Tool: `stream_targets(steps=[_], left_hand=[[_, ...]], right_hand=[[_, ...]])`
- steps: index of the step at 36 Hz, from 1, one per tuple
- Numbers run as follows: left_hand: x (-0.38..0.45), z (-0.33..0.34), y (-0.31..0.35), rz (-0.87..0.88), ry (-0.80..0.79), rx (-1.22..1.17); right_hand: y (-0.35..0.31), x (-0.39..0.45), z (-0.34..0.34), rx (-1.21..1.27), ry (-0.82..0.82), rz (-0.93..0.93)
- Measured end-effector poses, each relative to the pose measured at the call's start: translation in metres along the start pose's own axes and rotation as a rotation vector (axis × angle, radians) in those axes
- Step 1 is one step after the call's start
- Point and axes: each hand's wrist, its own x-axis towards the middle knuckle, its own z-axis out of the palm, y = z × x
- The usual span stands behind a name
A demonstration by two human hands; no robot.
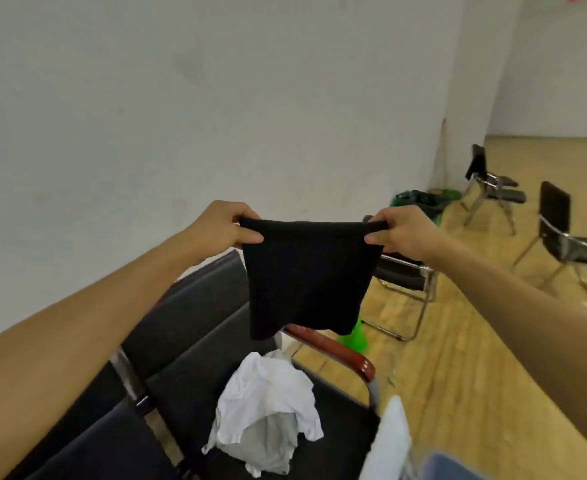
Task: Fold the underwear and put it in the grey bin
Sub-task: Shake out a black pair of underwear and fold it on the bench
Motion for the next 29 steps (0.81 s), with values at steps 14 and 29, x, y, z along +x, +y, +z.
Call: stream_targets(steps=[14,29], left_hand=[[0.054,0.450,0.034,0.118,-0.566,0.023],[-0.036,0.833,-0.160,-0.131,-0.938,0.013]], right_hand=[[0.348,-0.171,-0.136,-0.099,0.148,0.519],[0.705,-0.329,-0.012,-0.069,0.096,0.985]])
